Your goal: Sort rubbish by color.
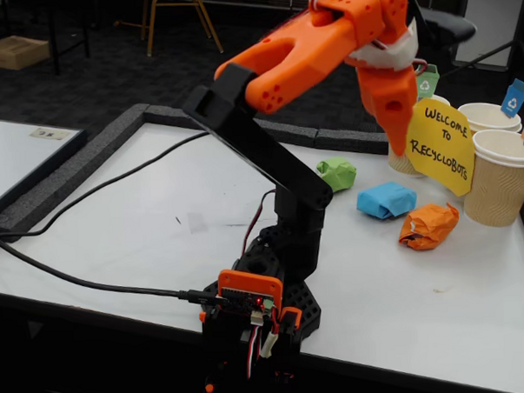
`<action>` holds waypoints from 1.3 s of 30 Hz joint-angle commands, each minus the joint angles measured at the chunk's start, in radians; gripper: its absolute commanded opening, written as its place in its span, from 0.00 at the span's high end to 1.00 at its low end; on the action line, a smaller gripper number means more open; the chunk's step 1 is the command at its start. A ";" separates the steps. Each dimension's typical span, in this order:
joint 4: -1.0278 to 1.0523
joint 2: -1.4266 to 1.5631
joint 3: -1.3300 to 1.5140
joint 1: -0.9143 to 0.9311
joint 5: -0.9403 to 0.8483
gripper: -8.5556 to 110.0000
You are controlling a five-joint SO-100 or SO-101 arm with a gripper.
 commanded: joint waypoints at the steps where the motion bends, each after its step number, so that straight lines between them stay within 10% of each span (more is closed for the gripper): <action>1: -0.008 -0.015 -0.014 0.031 -0.143 0.87; 39: -0.425 -0.543 -0.074 0.186 -0.262 0.80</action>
